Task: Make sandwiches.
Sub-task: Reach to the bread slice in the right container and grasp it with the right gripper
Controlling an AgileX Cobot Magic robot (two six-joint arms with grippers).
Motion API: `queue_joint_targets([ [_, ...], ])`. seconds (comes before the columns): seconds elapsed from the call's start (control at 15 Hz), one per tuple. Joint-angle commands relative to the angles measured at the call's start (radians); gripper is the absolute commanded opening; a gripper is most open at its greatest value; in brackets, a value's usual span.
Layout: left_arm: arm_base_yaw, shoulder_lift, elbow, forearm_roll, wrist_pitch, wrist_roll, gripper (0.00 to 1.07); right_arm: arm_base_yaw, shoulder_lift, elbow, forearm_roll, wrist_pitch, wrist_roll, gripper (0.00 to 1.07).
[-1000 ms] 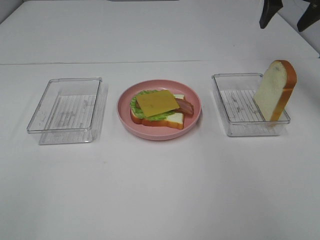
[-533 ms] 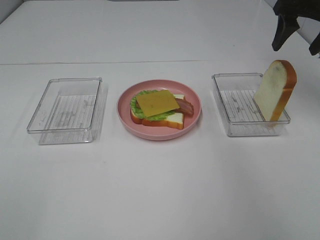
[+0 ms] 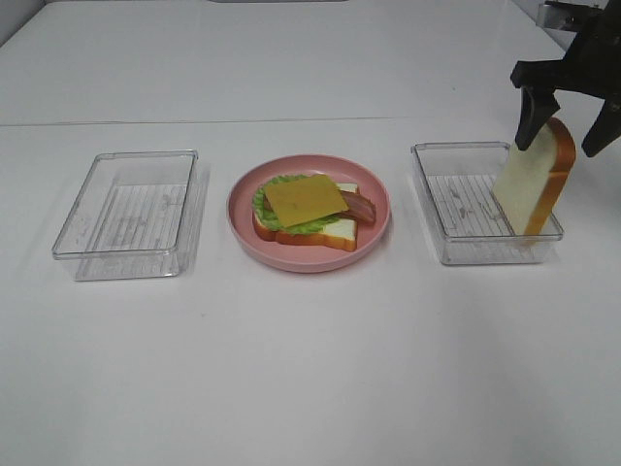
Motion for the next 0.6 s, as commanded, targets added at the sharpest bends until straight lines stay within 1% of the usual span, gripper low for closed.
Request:
queue_joint_targets([
  [0.07, -0.002, -0.021, 0.003, -0.009, -0.002, 0.002, 0.73, -0.001, 0.008, 0.007, -0.004, -0.015, -0.012, 0.68],
  [0.27, -0.002, -0.021, 0.003, -0.009, -0.002, 0.002, 0.73, -0.001, 0.014, 0.007, -0.004, -0.034, -0.013, 0.59],
  [0.33, -0.002, -0.021, 0.003, -0.009, -0.002, 0.002, 0.73, -0.001, 0.02, 0.007, 0.011, -0.035, -0.013, 0.52],
  [0.4, -0.002, -0.021, 0.003, -0.009, -0.002, 0.002, 0.73, -0.001, 0.02, 0.007, 0.011, -0.035, -0.013, 0.46],
  [0.47, -0.002, -0.021, 0.003, -0.009, -0.002, 0.002, 0.73, -0.001, 0.02, 0.007, 0.011, -0.034, -0.013, 0.37],
  [0.53, -0.002, -0.021, 0.003, -0.009, -0.002, 0.002, 0.73, -0.001, 0.02, 0.007, 0.011, -0.033, -0.013, 0.32],
  [0.6, -0.002, -0.021, 0.003, -0.009, -0.002, 0.002, 0.73, -0.001, 0.02, 0.007, 0.011, -0.033, -0.013, 0.19],
])
